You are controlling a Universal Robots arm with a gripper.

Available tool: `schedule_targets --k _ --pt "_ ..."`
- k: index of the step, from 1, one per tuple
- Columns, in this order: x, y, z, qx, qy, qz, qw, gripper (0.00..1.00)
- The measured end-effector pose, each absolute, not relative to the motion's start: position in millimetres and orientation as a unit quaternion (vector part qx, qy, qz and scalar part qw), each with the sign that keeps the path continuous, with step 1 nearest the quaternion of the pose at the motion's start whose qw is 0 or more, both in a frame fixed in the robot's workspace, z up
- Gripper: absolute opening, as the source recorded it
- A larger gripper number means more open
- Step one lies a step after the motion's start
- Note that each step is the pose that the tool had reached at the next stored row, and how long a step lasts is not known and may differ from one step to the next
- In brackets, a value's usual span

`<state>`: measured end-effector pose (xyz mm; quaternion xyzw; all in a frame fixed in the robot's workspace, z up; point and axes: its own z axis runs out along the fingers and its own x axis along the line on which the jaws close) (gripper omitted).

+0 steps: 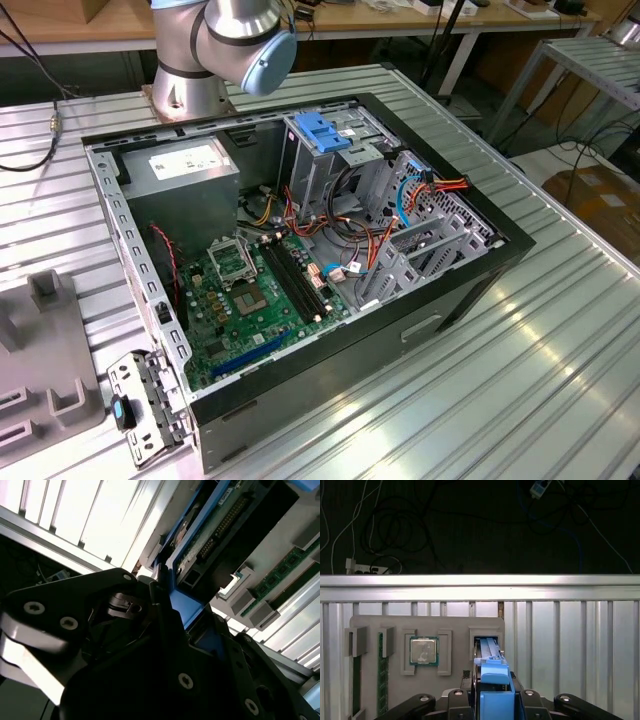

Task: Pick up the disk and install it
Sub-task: 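Pick up the disk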

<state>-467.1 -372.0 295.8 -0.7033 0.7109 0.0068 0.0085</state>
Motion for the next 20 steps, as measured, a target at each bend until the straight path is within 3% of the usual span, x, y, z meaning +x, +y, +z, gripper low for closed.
schedule_targets --k 20 --pt "-467.1 -372.0 296.2 -0.701 0.713 0.007 0.009 0.37"
